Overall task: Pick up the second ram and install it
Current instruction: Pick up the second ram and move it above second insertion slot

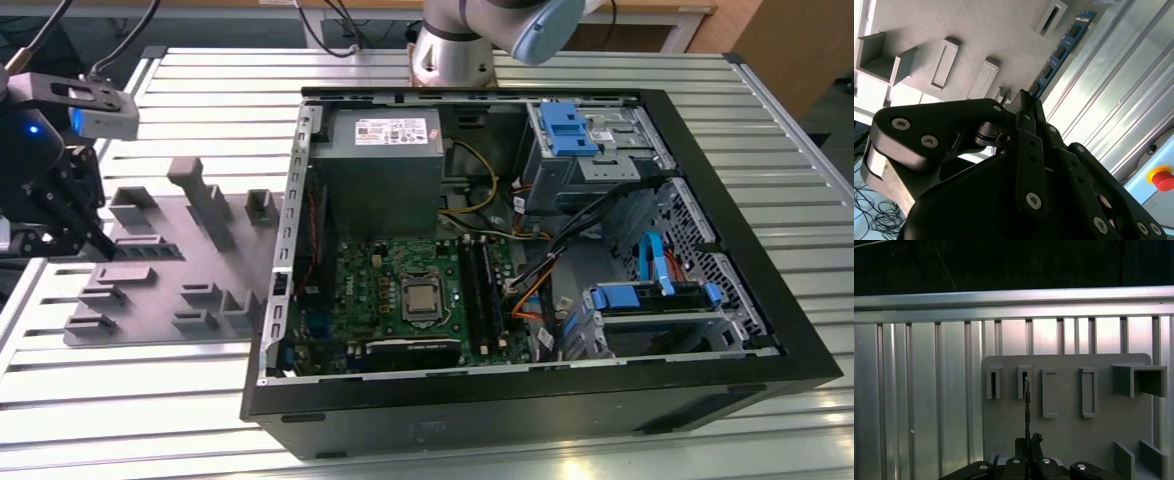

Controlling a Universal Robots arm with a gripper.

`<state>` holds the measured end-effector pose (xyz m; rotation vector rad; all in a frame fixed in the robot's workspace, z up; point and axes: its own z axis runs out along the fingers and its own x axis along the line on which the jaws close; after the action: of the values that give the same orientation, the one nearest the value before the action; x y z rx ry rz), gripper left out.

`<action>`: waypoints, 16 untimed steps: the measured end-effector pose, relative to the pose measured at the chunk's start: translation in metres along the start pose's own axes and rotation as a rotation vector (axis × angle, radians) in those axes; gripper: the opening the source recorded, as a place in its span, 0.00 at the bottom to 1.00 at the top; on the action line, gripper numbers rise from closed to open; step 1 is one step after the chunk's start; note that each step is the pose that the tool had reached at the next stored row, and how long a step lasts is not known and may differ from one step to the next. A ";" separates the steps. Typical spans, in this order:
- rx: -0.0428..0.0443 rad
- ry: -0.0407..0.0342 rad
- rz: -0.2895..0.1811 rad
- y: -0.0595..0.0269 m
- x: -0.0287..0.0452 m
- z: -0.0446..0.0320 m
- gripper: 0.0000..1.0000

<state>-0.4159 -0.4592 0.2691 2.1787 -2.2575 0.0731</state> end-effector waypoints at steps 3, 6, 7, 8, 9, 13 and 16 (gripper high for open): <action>0.0002 -0.0002 0.000 -0.0001 0.0000 -0.0014 0.14; 0.0002 -0.0002 0.000 -0.0001 0.0001 -0.0026 0.14; 0.0001 -0.0001 0.000 -0.0001 0.0001 -0.0029 0.14; 0.0001 -0.0001 0.000 -0.0001 0.0001 -0.0033 0.14; 0.0001 -0.0001 0.000 -0.0002 0.0002 -0.0052 0.14; 0.0001 0.0000 0.000 -0.0002 0.0002 -0.0062 0.14; 0.0001 -0.0001 0.000 -0.0002 0.0002 -0.0071 0.14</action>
<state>-0.4159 -0.4592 0.2762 2.1788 -2.2576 0.0731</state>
